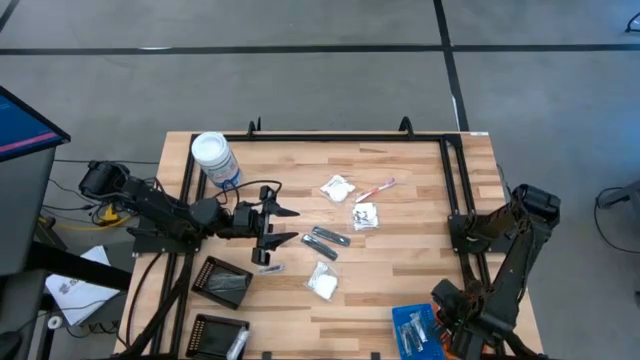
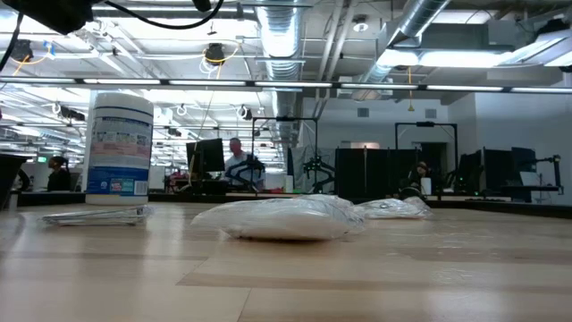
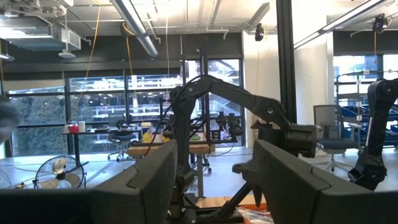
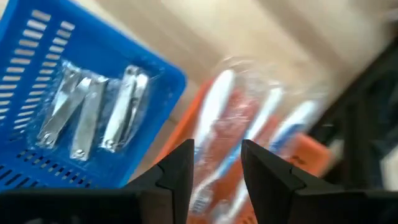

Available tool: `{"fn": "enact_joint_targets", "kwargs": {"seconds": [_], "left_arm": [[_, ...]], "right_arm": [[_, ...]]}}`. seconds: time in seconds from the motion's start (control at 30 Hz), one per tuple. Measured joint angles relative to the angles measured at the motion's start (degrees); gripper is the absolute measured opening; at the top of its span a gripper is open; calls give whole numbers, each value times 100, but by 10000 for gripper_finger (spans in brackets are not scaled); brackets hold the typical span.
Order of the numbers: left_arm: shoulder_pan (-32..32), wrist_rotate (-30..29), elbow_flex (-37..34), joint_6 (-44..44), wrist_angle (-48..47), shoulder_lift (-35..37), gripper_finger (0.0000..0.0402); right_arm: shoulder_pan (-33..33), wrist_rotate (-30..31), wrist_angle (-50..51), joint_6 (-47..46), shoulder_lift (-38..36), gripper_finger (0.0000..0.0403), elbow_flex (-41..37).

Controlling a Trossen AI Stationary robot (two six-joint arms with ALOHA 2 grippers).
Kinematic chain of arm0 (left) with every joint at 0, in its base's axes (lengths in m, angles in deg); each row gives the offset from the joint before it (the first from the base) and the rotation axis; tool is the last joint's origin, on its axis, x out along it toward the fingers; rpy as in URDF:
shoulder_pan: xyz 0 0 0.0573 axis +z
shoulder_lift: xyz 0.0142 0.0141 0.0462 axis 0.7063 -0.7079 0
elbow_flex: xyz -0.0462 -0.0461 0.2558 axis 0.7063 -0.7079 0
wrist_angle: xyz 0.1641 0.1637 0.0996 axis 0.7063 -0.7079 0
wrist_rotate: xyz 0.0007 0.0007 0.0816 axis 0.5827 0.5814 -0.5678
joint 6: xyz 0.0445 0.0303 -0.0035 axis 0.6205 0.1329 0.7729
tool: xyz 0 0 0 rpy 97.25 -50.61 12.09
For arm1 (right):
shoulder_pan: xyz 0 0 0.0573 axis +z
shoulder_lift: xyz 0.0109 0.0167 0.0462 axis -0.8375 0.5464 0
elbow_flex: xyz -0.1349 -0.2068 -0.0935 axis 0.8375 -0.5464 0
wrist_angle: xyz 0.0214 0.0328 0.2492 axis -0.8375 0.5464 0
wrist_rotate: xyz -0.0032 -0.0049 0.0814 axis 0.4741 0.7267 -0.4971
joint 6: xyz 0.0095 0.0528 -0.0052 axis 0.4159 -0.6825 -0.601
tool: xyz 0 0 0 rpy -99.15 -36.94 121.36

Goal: Pick & Place Travel size toiletries
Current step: Put the black comb into the top black bin

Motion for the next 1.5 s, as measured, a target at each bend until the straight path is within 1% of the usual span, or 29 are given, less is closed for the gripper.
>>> {"fn": "enact_joint_targets", "kwargs": {"seconds": [0.13,0.27,0.37,0.47,0.57,0.63,0.7,0.9,1.17,1.37,1.5], "left_arm": [[0,0,0,0,-2,0,205],[0,0,0,-33,-2,0,205],[-12,-1,0,-44,-11,0,205],[-15,0,0,-143,-40,0,205],[-15,0,2,-206,-63,0,205],[-13,0,2,-302,-100,0,205],[-13,0,4,-334,-128,0,205],[-13,0,4,-494,-237,0,205],[-52,0,4,-754,-412,0,205],[-95,0,4,-1022,-549,0,205],[-121,-7,4,-1177,-628,0,205]], "right_arm": [[2,76,808,-27,0,128,387],[52,463,1388,-40,0,127,682],[49,638,1712,-21,0,127,784],[-15,619,1971,84,-4,127,772],[-114,625,1943,688,-28,127,738],[-245,627,1947,892,-37,127,738],[-427,625,1936,1169,-37,127,738],[-1044,702,1908,2451,-37,127,738],[-1715,1364,1895,3885,-37,127,738],[-2026,1724,1890,4609,-37,127,738],[-2152,2085,1888,4992,-37,127,738]]}}
